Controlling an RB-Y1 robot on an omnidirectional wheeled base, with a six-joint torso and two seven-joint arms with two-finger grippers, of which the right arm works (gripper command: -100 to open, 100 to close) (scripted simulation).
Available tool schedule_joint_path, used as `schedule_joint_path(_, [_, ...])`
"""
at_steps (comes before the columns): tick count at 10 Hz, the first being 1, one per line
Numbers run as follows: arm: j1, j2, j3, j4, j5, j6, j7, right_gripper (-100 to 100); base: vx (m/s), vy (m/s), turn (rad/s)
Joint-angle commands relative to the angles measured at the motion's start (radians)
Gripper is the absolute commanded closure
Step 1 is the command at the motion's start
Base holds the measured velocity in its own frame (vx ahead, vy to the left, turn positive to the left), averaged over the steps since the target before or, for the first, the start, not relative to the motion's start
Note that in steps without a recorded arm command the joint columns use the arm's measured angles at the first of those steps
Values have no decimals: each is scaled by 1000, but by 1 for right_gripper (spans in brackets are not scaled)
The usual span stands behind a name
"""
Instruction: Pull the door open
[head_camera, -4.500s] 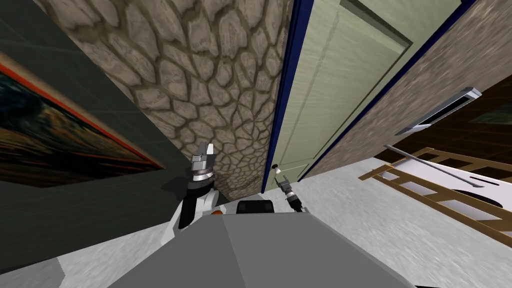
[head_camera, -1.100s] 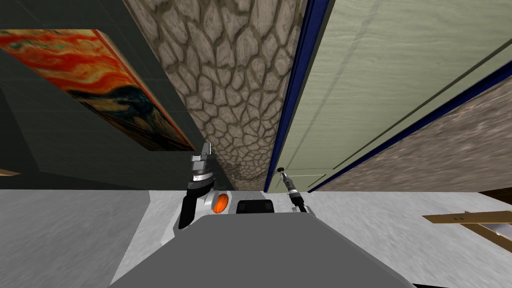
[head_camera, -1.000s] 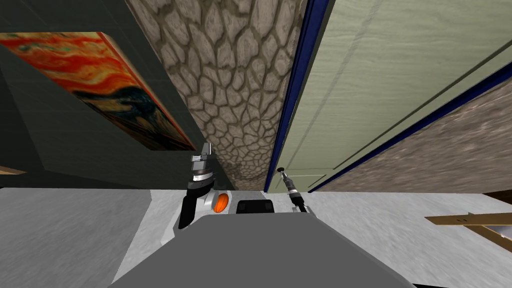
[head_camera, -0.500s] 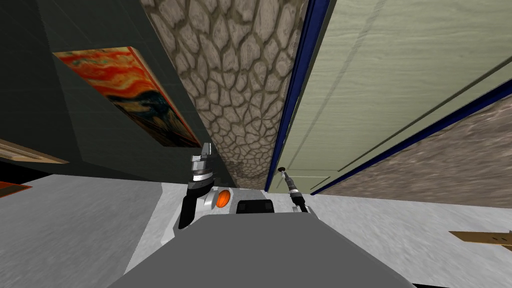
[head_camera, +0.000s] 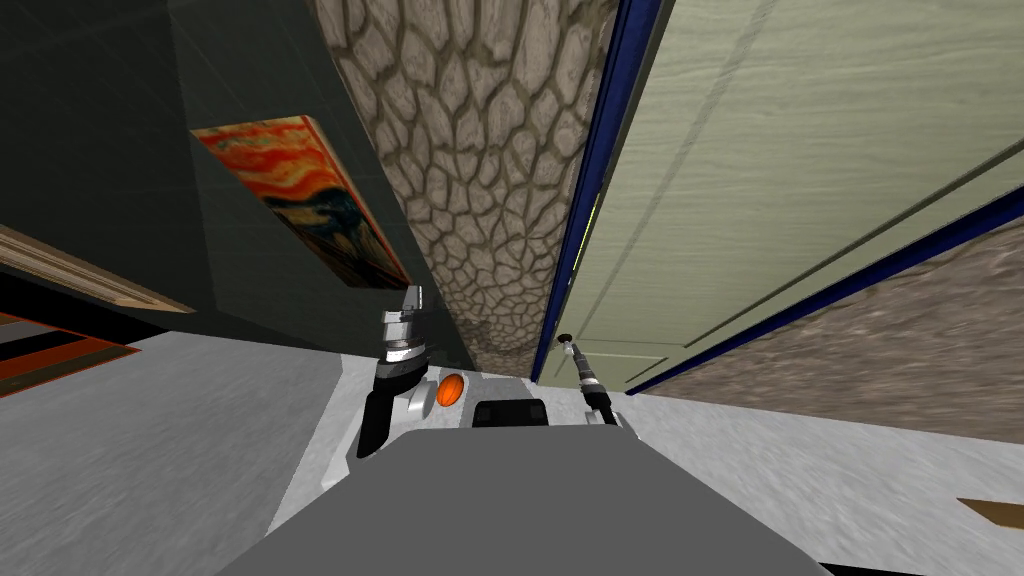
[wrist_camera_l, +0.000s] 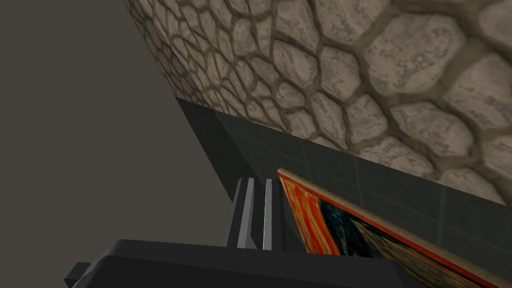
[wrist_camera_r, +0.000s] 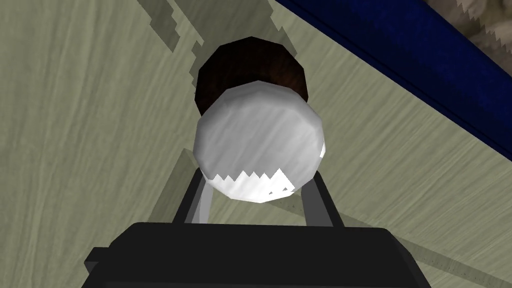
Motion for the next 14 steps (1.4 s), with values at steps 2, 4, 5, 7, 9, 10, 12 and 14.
schedule_joint_path(2, [4,9,22,-13,-22,3,-56,100,-39,-14,105])
schedule_joint_path(4, [1,6,26,-10,-46,5,-98,100,-23,-1,54])
schedule_joint_path(5, [-1,3,30,-6,-70,7,-123,100,-61,-21,157])
schedule_joint_path(7, [-4,0,34,-3,-95,9,-171,100,-53,-16,87])
schedule_joint_path(9, [-6,-3,38,1,-120,11,-218,100,-45,-3,115])
schedule_joint_path(10, [-6,-3,38,1,-120,11,-223,100,-44,-14,52])
schedule_joint_path(12, [-9,-6,43,4,-145,12,-264,100,-48,-17,101])
schedule_joint_path(14, [-14,-12,51,11,-195,16,-330,100,-71,-11,147])
